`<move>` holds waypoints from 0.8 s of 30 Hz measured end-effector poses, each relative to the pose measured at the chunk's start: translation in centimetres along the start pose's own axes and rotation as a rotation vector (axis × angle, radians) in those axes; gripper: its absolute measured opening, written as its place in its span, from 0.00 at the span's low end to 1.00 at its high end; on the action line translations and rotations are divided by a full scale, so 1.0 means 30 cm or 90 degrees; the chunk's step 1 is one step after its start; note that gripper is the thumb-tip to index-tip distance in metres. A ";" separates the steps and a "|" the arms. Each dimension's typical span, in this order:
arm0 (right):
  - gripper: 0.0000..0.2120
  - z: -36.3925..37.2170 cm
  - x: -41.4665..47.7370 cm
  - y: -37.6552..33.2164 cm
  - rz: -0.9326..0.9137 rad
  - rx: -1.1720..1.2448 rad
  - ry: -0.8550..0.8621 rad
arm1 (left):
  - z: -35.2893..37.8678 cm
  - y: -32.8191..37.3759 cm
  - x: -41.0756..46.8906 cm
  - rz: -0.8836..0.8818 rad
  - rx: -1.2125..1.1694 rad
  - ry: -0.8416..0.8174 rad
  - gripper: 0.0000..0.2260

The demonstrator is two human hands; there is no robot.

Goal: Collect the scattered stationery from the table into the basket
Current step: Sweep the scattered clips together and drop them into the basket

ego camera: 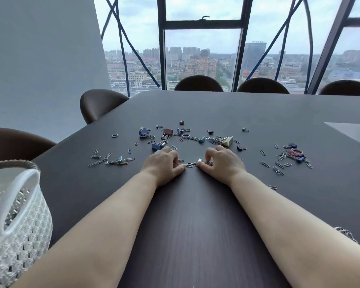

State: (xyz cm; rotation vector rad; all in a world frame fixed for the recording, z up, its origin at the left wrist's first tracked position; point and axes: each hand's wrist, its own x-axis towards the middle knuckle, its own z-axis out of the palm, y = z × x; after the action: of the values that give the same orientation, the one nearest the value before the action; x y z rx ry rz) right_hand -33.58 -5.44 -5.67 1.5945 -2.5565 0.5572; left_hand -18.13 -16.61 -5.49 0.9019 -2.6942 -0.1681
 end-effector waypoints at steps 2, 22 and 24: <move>0.16 -0.004 -0.003 -0.005 -0.006 -0.024 0.007 | 0.001 0.008 -0.001 -0.009 0.007 0.004 0.12; 0.17 -0.183 -0.379 -0.152 -0.005 0.072 0.120 | -0.171 0.156 -0.332 -0.064 -0.137 0.075 0.10; 0.19 -0.239 -0.434 -0.202 -0.021 0.172 0.160 | -0.269 0.183 -0.422 -0.034 -0.170 0.144 0.10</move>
State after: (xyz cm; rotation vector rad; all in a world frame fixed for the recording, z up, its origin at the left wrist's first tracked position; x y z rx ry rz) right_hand -23.20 5.73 -0.72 1.5216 -2.3441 1.0649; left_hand -9.11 -4.73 0.27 0.8542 -2.3715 -0.4015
